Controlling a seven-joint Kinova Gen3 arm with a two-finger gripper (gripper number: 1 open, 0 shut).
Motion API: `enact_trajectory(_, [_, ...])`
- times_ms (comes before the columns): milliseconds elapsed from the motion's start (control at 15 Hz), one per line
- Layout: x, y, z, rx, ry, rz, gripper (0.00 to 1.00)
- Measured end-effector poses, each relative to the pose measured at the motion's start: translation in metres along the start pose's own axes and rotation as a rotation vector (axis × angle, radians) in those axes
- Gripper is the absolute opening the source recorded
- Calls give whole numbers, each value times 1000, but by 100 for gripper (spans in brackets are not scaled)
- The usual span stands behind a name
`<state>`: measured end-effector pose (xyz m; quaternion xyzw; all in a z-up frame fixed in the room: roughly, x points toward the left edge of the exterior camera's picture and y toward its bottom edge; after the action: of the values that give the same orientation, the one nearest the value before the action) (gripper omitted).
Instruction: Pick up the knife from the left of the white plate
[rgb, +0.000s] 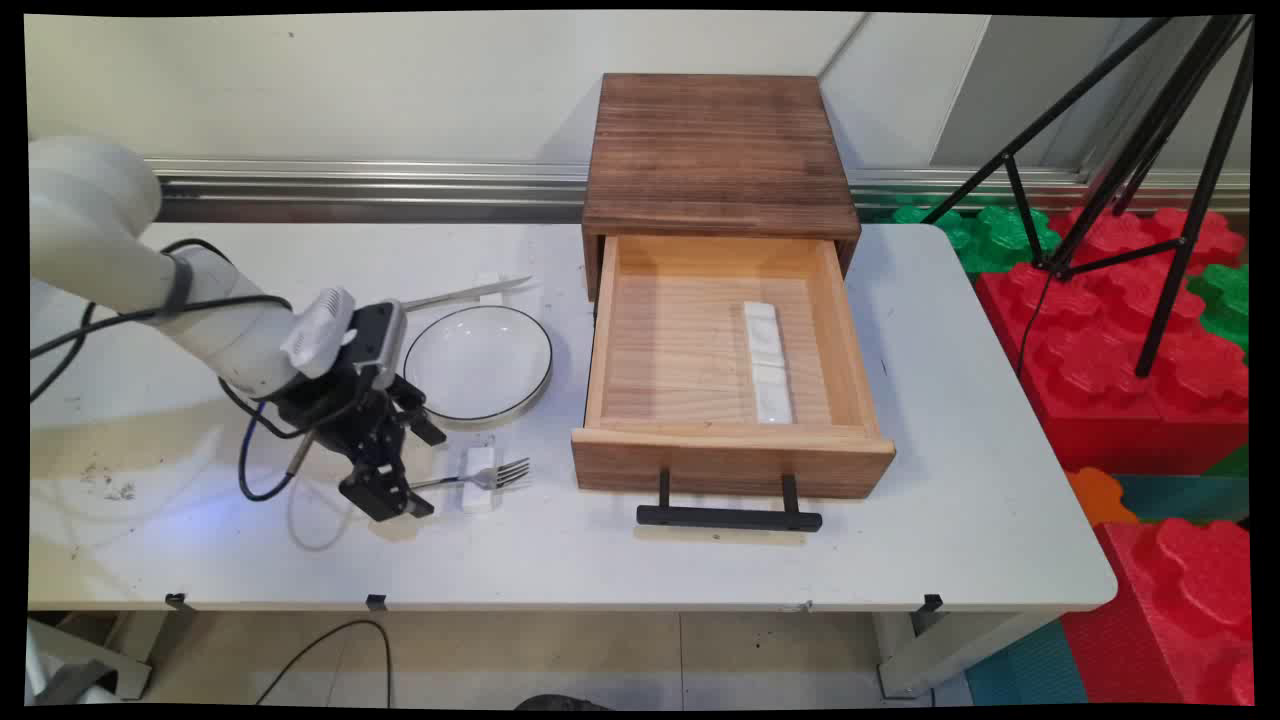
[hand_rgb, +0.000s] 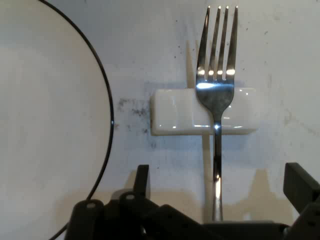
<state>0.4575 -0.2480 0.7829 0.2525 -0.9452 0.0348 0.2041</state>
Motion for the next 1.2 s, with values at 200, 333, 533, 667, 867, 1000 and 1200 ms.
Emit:
enact_trajectory(200, [-2,1,-12,6,12,-3,100])
enact_trajectory(333, [-4,2,-27,14,26,-3,100])
enact_trajectory(533, [-8,1,-47,30,49,-3,100])
enact_trajectory(667, [-11,-1,-64,46,68,-5,100])
enact_trajectory(867, [-14,-8,-86,69,97,-11,100])
enact_trajectory(1000, [-14,-13,-99,84,115,-15,100])
enact_trajectory(1200, [-14,-19,-109,97,130,-18,100])
